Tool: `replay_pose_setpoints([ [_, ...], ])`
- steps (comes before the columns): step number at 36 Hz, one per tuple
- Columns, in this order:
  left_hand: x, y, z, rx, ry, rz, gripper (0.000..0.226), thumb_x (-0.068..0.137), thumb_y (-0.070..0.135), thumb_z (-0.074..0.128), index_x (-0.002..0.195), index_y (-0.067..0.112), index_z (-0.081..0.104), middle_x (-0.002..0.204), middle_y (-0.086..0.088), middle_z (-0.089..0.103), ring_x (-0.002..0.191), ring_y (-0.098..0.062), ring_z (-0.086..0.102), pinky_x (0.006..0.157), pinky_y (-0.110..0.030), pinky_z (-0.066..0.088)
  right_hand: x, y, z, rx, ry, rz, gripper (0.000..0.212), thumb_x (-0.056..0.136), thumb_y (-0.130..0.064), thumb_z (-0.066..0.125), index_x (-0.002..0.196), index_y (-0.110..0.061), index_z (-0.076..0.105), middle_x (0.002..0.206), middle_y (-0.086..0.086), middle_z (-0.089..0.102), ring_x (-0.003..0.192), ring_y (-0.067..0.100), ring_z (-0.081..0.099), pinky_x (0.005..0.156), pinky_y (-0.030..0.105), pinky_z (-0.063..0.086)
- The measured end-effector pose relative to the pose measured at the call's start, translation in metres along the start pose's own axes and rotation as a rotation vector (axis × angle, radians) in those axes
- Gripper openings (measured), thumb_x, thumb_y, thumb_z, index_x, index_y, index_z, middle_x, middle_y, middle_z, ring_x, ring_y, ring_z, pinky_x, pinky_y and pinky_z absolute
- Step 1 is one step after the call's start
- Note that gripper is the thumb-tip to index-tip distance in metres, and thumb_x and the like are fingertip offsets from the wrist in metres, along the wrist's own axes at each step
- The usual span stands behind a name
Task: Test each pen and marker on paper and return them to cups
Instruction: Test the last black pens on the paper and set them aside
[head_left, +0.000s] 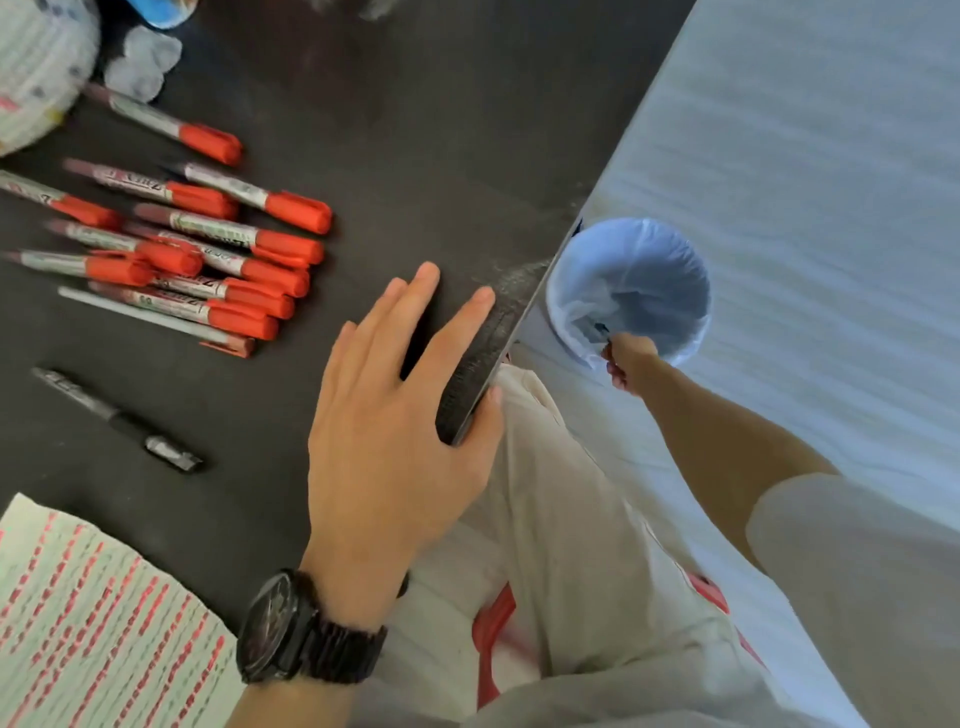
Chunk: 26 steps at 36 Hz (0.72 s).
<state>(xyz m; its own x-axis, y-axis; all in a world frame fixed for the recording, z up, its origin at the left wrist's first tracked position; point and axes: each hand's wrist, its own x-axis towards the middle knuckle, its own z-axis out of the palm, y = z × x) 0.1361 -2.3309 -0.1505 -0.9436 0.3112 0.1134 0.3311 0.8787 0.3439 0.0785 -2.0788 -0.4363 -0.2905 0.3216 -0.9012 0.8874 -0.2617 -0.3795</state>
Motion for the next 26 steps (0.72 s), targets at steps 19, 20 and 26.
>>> replay_pose_setpoints([
  [19,0.002,-0.001,-0.001,-0.011,0.000,0.007,0.060,0.089,0.036,0.063,0.147,0.033,0.051,0.161,0.002,0.035,0.150,-0.019,0.029,0.120,-0.049,0.026,0.003,0.039,0.006,-1.197,0.117,-0.345,0.064,0.094,-0.028,0.058,0.152,-0.017,0.035,0.155,0.012,0.037,0.148,0.034,0.024,0.117,0.049,0.030],
  [20,0.002,-0.001,-0.001,-0.010,0.000,0.007,0.059,0.089,0.037,0.063,0.147,0.033,0.050,0.161,0.002,0.035,0.151,-0.019,0.029,0.121,-0.048,0.026,0.001,0.038,0.005,-1.198,0.124,-0.358,0.063,0.094,-0.028,0.058,0.152,-0.018,0.036,0.155,0.012,0.038,0.148,0.034,0.025,0.117,0.049,0.030],
  [26,0.001,-0.001,0.000,-0.021,0.004,0.015,0.060,0.089,0.038,0.062,0.148,0.034,0.049,0.162,0.003,0.034,0.151,-0.018,0.028,0.121,-0.048,0.025,-0.017,0.036,-0.007,-1.103,0.128,-0.431,0.061,0.092,-0.021,0.054,0.151,-0.020,0.040,0.150,0.012,0.045,0.141,0.035,0.036,0.112,0.048,0.037],
])
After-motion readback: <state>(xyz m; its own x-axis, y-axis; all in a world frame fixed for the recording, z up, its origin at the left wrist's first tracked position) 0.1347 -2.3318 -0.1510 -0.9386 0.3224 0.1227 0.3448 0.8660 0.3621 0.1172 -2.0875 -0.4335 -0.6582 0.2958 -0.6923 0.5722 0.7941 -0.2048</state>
